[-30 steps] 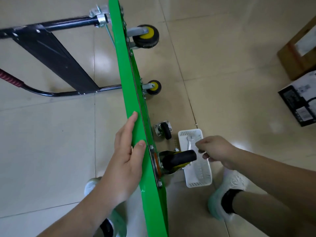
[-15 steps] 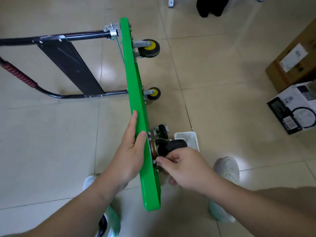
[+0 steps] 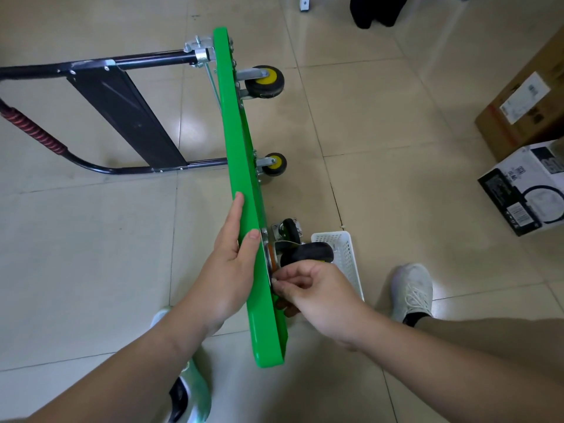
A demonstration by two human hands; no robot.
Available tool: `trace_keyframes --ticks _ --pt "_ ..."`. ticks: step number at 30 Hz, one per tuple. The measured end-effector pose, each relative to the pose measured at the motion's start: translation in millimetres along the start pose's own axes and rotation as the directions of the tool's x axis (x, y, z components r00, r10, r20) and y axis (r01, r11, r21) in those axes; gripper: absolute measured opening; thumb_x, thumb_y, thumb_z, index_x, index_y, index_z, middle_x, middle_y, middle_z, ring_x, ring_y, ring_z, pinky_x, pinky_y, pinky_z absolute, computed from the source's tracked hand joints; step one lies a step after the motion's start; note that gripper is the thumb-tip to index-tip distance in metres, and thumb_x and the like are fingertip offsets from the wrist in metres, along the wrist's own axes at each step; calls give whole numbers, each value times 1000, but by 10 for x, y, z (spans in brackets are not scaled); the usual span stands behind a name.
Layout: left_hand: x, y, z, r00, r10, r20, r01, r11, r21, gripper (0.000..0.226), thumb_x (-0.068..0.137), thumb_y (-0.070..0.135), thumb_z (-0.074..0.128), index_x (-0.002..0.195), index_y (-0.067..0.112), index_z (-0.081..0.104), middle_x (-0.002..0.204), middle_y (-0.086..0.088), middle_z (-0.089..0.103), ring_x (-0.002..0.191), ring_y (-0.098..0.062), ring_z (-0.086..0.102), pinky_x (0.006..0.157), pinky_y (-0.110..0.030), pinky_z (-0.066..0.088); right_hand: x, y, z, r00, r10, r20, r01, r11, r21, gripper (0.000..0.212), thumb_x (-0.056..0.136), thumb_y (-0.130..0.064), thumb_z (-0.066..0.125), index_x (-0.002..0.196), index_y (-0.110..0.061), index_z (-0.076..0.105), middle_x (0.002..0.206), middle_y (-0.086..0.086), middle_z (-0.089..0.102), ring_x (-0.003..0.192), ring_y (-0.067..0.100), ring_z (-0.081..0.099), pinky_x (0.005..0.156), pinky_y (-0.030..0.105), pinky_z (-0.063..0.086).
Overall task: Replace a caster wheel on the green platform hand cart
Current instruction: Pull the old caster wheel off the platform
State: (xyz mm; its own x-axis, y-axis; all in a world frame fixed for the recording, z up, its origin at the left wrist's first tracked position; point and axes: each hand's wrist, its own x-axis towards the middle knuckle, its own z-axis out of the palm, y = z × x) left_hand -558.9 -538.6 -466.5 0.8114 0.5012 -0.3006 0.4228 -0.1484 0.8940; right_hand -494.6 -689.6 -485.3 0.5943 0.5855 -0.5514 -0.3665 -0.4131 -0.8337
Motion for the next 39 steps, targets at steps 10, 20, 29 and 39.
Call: trace_keyframes --ticks 10,20,29,39 --pt "-2 -1 -39 999 6 44 -6 1000 1 61 108 37 40 155 61 8 158 28 27 117 34 36 88 9 28 5 45 -8 999 0 -52 -3 998 -55 11 88 -26 75 79 -20 74 77 3 76 69 17 71 60 28 54" --pt "3 -34 -42 999 24 47 -25 1000 3 62 108 37 40 155 60 8 159 28 25 123 30 32 95 4 26 15 16 -4 999 38 -21 -38 999 24 2 89 -18 75 88 -16 74 83 4 77 72 14 71 61 25 53" --pt "17 -43 -24 999 30 40 -31 999 21 63 109 36 40 157 58 6 160 29 20 129 28 27 102 1 21 -12 -7 1 997 76 13 -76 997 -21 14 92 -26 71 83 -16 74 78 0 76 68 10 67 59 22 47" --pt "25 -56 -10 999 34 28 -35 999 32 63 109 35 40 157 56 7 159 26 24 133 20 30 101 -4 21 -13 -27 42 997 75 37 -78 993 86 13 95 -18 67 86 -12 74 71 -3 73 61 4 65 55 15 46"
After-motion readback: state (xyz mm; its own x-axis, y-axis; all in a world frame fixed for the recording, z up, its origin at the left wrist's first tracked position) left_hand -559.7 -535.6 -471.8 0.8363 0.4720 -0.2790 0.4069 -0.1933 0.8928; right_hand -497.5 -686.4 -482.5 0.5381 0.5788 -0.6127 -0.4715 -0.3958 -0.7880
